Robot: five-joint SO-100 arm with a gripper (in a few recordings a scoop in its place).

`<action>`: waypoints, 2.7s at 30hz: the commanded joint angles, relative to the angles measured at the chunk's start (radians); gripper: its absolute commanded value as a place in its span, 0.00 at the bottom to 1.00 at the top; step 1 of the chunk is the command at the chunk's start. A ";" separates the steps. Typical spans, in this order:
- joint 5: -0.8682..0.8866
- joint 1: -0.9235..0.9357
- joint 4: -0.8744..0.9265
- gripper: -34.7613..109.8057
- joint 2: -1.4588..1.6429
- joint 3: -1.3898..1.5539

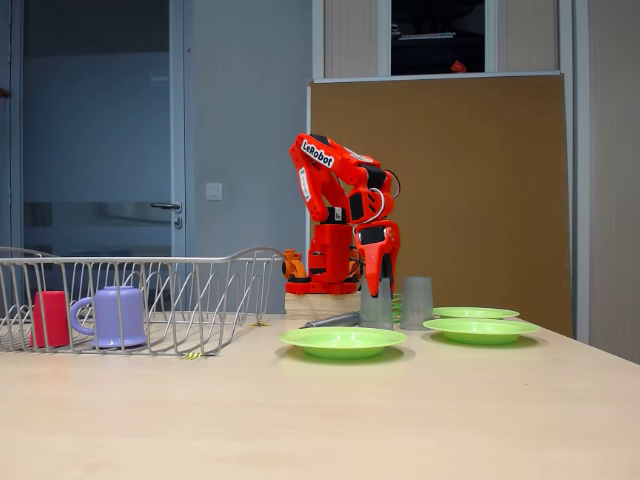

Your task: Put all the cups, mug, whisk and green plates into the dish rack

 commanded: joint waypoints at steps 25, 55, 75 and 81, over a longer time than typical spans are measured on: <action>0.017 0.063 0.048 0.37 -0.014 -0.044; -0.887 0.643 0.844 0.34 -0.337 -1.287; -1.378 1.143 0.683 0.35 -0.635 -1.496; -1.411 1.207 0.623 0.37 -0.756 -1.497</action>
